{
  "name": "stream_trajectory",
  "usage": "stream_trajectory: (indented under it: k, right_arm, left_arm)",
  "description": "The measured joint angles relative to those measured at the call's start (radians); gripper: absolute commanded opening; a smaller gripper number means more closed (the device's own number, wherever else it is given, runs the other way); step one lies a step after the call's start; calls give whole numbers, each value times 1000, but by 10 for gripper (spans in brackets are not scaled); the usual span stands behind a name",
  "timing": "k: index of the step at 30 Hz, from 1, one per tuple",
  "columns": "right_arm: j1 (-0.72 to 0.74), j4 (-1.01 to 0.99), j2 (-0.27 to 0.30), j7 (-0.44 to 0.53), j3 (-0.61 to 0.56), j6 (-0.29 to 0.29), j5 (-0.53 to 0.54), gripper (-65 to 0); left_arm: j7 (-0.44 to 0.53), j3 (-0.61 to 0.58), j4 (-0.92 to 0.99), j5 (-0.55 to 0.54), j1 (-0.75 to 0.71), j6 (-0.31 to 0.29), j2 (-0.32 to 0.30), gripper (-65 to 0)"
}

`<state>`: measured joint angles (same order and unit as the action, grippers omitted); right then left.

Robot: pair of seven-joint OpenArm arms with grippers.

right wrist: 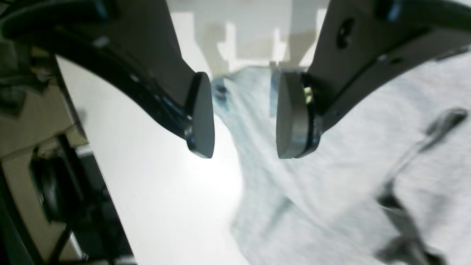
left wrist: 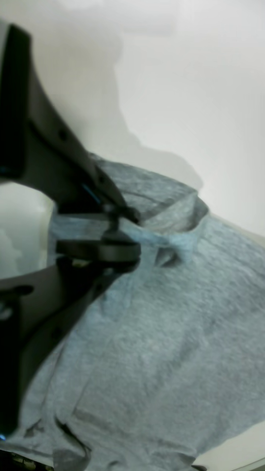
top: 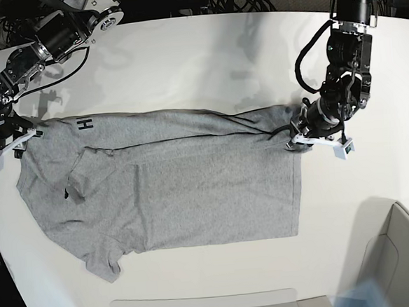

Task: Fold the T-shirt properly
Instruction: 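Lower the folded edge onto the shirt and release with both grippers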

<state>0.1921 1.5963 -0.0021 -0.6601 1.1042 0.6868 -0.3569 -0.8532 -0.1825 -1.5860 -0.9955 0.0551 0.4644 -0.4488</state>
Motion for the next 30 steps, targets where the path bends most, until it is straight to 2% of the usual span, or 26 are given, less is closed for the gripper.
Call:
stream_trajectory:
  k: [6,10,13,19,24,30]
  right_arm:
    - [-35,-180,87,3,10,0,63,-376]
    - [-42,-244,113,0,10,0,71,-377]
    - [-39,-289,121,22,8,0,71,-377]
    - [-30,-447,146,211,6,0,72,-377]
    - [-18,-489,154,247,9,-1,63,-377]
    - [-24,-485,154,254,7,-2,63,-377]
  left_arm:
    - [-6,0,0,0,-16,0,0,-540]
    - [-3,0,0,-1,-11,0,0,-540]
    - [-3,1,-1,-1,-23,0,0,-540]
    - [-2,1,-1,0,-32,0,0,-539]
    - [0,8,-78,-1,-92,3,0,-533]
    - [51,42,-145,-8,-101,0,0,-468]
